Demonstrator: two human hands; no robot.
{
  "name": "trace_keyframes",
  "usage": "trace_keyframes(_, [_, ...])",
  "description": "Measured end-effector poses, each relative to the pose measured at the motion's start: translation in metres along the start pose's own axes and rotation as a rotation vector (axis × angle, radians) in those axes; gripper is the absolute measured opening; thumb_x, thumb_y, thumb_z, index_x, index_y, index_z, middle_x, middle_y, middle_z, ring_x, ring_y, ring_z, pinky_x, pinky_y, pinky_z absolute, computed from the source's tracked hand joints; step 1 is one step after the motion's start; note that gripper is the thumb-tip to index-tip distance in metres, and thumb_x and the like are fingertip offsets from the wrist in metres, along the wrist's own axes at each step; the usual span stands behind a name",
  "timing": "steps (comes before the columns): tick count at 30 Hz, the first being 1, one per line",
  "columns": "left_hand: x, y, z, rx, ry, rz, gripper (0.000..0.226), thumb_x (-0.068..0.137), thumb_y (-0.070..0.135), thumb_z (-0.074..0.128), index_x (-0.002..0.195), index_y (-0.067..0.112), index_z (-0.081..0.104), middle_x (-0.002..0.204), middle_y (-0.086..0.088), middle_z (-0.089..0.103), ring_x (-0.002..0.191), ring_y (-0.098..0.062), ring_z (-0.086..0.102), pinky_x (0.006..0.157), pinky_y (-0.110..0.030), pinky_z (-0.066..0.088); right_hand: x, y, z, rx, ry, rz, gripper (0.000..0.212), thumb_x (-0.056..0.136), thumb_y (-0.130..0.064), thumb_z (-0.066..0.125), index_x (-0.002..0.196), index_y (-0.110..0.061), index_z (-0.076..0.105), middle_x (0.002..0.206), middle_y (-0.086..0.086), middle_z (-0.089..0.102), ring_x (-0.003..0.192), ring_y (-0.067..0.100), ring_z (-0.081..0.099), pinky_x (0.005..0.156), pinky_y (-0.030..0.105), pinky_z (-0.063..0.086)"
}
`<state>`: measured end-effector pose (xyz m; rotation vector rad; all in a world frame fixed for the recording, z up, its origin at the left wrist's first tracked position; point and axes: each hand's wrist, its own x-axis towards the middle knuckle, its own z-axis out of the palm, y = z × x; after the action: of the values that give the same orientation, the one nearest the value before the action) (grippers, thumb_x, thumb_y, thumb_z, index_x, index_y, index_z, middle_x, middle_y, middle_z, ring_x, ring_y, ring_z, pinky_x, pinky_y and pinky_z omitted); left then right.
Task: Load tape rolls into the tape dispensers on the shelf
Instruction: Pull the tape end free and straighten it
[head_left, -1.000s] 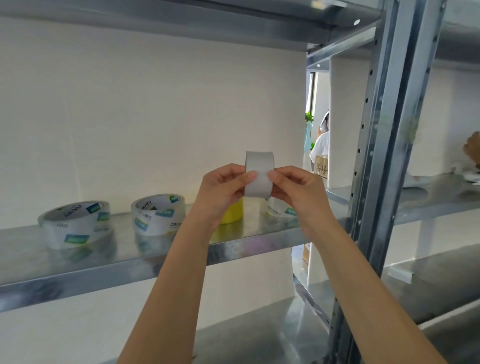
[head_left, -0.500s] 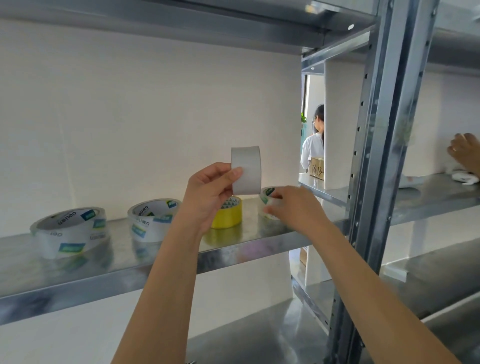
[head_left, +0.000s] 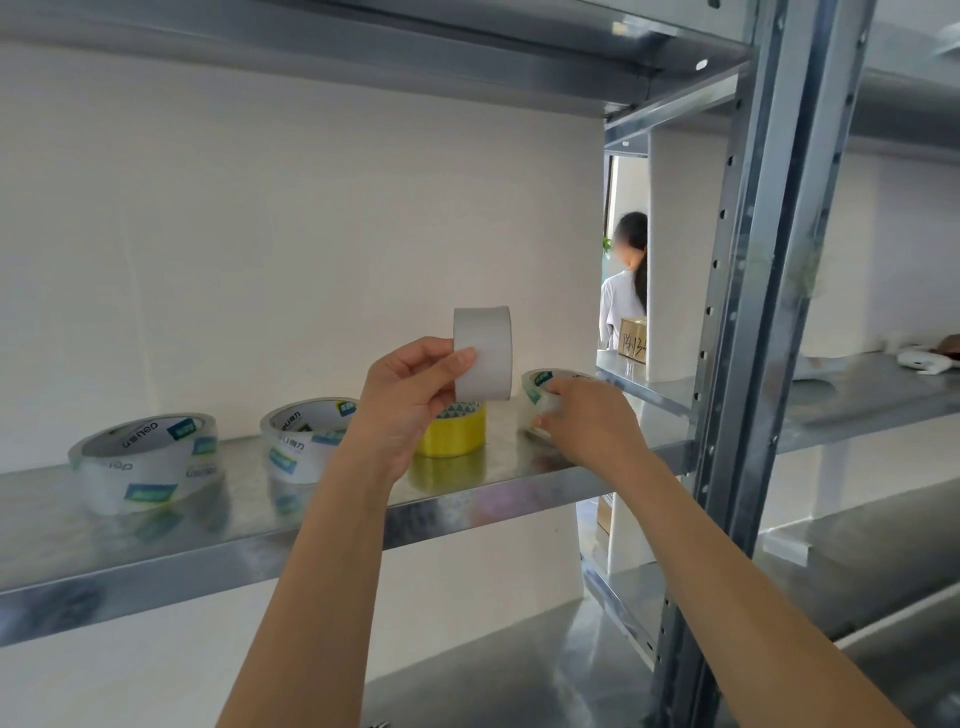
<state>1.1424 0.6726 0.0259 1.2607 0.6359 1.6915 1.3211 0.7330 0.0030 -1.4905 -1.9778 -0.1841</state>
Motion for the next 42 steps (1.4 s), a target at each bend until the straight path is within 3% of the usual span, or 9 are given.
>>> trace_keyframes(2, [0.000,0.000,0.000,-0.008,0.006,-0.004,0.014,0.067,0.012,0.070,0.078,0.007,0.063,0.077,-0.003,0.069,0.079,-0.017,0.065,0.083,-0.033,0.055,-0.001,-0.001,-0.011,0.222,0.061,0.079,0.019,0.083,-0.025,0.062,0.097,-0.013,0.066,0.092,0.006,0.066,0.089,0.026,0.059,0.069,0.028,0.038])
trace_keyframes(4, [0.001,0.000,0.000,-0.009,0.014,-0.007,0.017,0.067,0.013,0.070,0.081,0.006,0.064,0.079,-0.004,0.070,0.080,-0.017,0.065,0.084,-0.034,0.055,-0.004,0.000,-0.026,0.713,0.127,0.187,0.015,0.084,-0.024,0.065,0.093,-0.012,0.066,0.085,0.005,0.064,0.082,0.022,0.057,0.068,0.028,0.040])
trace_keyframes(6, [0.001,0.000,0.001,0.002,0.016,-0.015,0.020,0.067,0.015,0.071,0.083,0.006,0.064,0.080,-0.003,0.070,0.080,-0.017,0.066,0.083,-0.034,0.056,-0.012,-0.004,-0.040,1.245,0.171,0.203,0.009,0.084,-0.019,0.067,0.090,-0.013,0.068,0.087,0.002,0.068,0.084,0.016,0.061,0.080,0.027,0.046])
trace_keyframes(9, [0.001,-0.002,0.003,0.035,0.006,-0.023,0.018,0.066,0.016,0.070,0.081,0.008,0.065,0.078,0.000,0.071,0.079,-0.015,0.066,0.082,-0.033,0.055,-0.020,-0.009,-0.054,1.513,0.216,0.115,0.021,0.076,-0.025,0.066,0.095,-0.017,0.067,0.091,-0.004,0.071,0.090,0.011,0.064,0.093,0.029,0.049])
trace_keyframes(19, [0.004,-0.008,0.013,0.080,0.030,-0.046,0.010,0.074,0.010,0.071,0.084,0.008,0.068,0.079,-0.003,0.072,0.076,-0.017,0.065,0.081,-0.036,0.052,-0.027,-0.011,-0.060,1.576,0.299,0.022,0.040,0.055,-0.044,0.079,0.088,-0.021,0.074,0.095,-0.003,0.074,0.095,0.014,0.065,0.095,0.032,0.050])
trace_keyframes(24, [0.015,-0.021,0.030,0.543,0.156,0.091,0.014,0.074,0.005,0.076,0.085,0.011,0.072,0.077,-0.002,0.070,0.070,-0.013,0.063,0.073,-0.029,0.051,-0.032,0.002,-0.064,1.517,0.318,0.037,0.046,0.052,-0.051,0.082,0.088,-0.023,0.075,0.096,-0.001,0.072,0.096,0.017,0.064,0.098,0.038,0.048])
trace_keyframes(28, [0.028,-0.038,0.048,0.916,0.014,0.230,0.018,0.077,0.010,0.074,0.094,0.013,0.076,0.084,-0.002,0.073,0.077,-0.016,0.065,0.078,-0.026,0.051,-0.038,0.013,-0.073,1.500,0.321,0.058,0.031,0.058,-0.039,0.075,0.084,-0.022,0.074,0.090,-0.003,0.073,0.092,0.016,0.065,0.098,0.038,0.049])
trace_keyframes(34, [0.045,-0.080,0.058,1.321,-0.260,0.180,0.029,0.090,0.012,0.056,0.116,0.018,0.068,0.120,-0.005,0.067,0.110,-0.023,0.059,0.097,-0.028,0.041,-0.048,0.031,-0.081,1.482,0.350,0.044,0.021,0.060,-0.033,0.073,0.080,-0.026,0.076,0.082,-0.007,0.074,0.080,0.009,0.068,0.073,0.018,0.052])
trace_keyframes(42, [0.049,-0.085,0.055,1.337,-0.317,0.169,0.033,0.094,0.017,0.050,0.125,0.022,0.061,0.128,-0.003,0.061,0.117,-0.022,0.054,0.102,-0.028,0.037,-0.057,0.032,-0.081,1.467,0.364,0.114,0.019,0.069,-0.024,0.067,0.088,-0.021,0.069,0.081,-0.010,0.074,0.080,0.005,0.068,0.074,0.016,0.052])
